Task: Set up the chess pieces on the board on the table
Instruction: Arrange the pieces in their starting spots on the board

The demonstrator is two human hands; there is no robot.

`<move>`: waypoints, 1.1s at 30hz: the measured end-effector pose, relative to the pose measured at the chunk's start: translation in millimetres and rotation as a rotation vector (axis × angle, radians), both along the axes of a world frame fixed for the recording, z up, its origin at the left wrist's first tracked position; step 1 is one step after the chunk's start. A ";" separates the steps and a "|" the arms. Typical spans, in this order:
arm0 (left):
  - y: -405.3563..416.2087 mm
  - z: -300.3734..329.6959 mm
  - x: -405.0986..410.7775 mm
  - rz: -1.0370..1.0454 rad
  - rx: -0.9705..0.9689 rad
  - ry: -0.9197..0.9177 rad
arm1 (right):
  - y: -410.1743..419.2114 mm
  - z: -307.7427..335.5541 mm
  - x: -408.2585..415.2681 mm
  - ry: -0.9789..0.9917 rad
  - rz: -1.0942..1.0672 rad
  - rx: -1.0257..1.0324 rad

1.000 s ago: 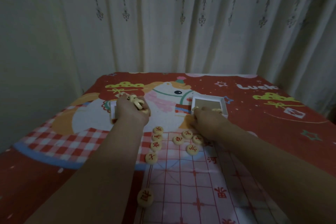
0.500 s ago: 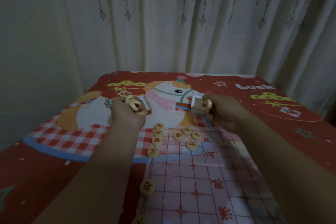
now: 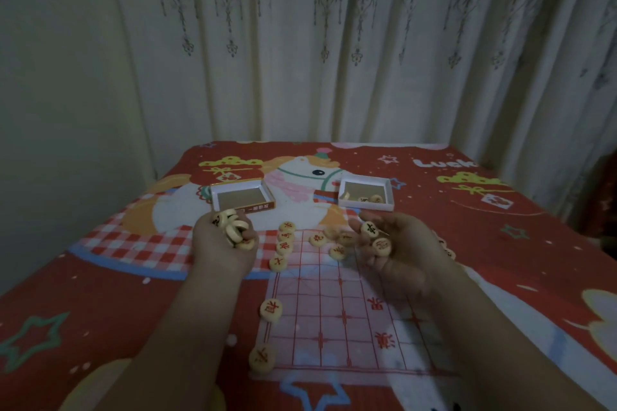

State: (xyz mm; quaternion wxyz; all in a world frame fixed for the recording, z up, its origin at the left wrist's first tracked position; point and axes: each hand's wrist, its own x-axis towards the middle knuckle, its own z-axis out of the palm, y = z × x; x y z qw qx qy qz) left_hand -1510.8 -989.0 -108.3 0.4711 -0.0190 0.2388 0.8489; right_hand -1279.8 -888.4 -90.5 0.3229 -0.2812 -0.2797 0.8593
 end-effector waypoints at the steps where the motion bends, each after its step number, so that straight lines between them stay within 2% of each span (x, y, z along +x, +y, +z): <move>1: -4.7 -1.4 1.1 -0.009 0.002 0.008 | -4.5 0.4 2.1 -0.016 0.005 0.028; 7: -16.9 -5.7 -1.6 -0.009 -0.024 0.004 | -17.2 -2.1 3.3 -0.269 -0.011 0.310; 15: -15.6 -4.0 6.3 -0.063 0.019 0.024 | -14.7 0.3 16.9 -0.510 -0.106 0.548; 22: -9.7 5.5 13.1 -0.072 0.009 0.062 | 2.9 10.2 40.9 -0.568 -0.210 0.632; 25: -6.3 4.0 13.6 -0.062 -0.019 0.063 | 29.1 17.9 66.2 -0.657 -0.303 0.643; 29: -2.0 1.7 12.9 -0.083 -0.018 0.095 | 74.4 16.7 90.2 -0.800 -0.421 0.533; 33: -0.4 -4.2 6.6 -0.059 -0.043 0.089 | 96.4 9.1 90.2 -0.985 -0.414 0.523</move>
